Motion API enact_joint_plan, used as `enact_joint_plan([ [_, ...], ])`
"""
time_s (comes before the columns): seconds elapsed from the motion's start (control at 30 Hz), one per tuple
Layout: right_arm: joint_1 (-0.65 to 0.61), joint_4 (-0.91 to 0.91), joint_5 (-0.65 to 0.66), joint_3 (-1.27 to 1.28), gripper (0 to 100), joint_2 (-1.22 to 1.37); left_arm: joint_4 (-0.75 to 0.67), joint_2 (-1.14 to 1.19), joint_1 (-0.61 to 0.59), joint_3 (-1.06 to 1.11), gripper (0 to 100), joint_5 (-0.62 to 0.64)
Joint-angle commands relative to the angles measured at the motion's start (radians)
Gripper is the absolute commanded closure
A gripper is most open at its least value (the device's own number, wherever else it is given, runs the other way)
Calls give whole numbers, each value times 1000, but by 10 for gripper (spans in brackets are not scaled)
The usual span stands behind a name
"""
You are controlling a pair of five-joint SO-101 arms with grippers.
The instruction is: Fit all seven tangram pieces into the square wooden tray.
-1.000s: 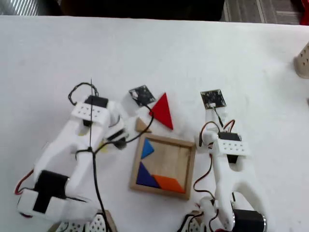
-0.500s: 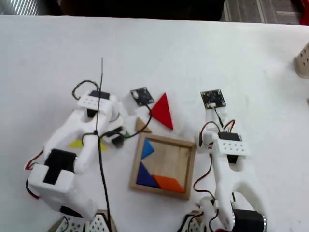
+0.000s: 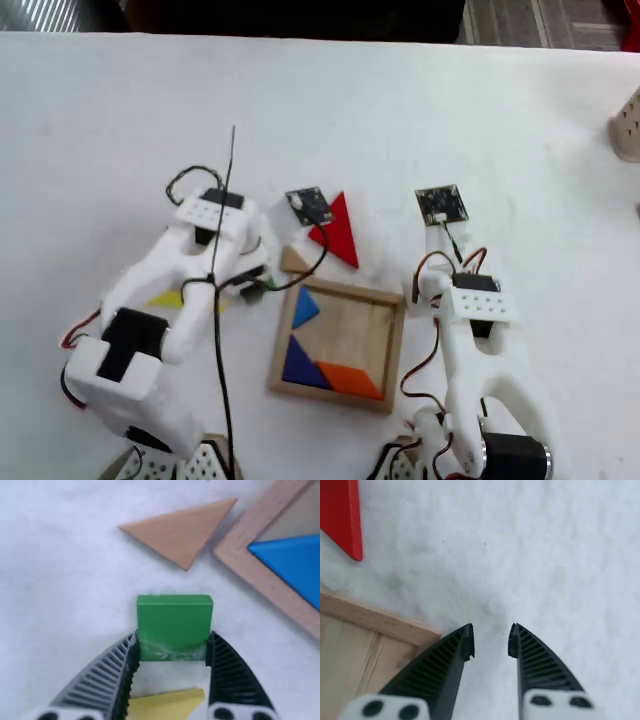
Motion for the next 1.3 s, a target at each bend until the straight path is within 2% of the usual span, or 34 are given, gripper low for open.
enact_joint_plan([
  [0.0, 2, 8, 12, -43, 879, -13, -3, -2, 45, -26, 963, 15],
  [0.23, 2, 8, 12, -43, 879, -13, 35, -41, 41, -26, 978, 51],
  [0.57, 2, 8, 12, -43, 879, -13, 212, -423, 157, -15, 977, 574],
  [0.63, 2, 8, 12, -43, 879, -13, 270, -469, 189, -14, 977, 640],
  [0.73, 2, 8, 12, -43, 879, -13, 345, -483, 272, -14, 977, 632],
  [0.83, 2, 8, 12, -43, 879, -13, 338, -479, 282, -14, 977, 637],
  [1.03, 2, 8, 12, -43, 879, -13, 242, -478, 88, -15, 965, 634],
  [1.1, 2, 8, 12, -43, 879, -13, 227, -478, 38, -15, 917, 629],
  [1.27, 2, 8, 12, -43, 879, -13, 166, -473, -47, 0, 708, 629],
])
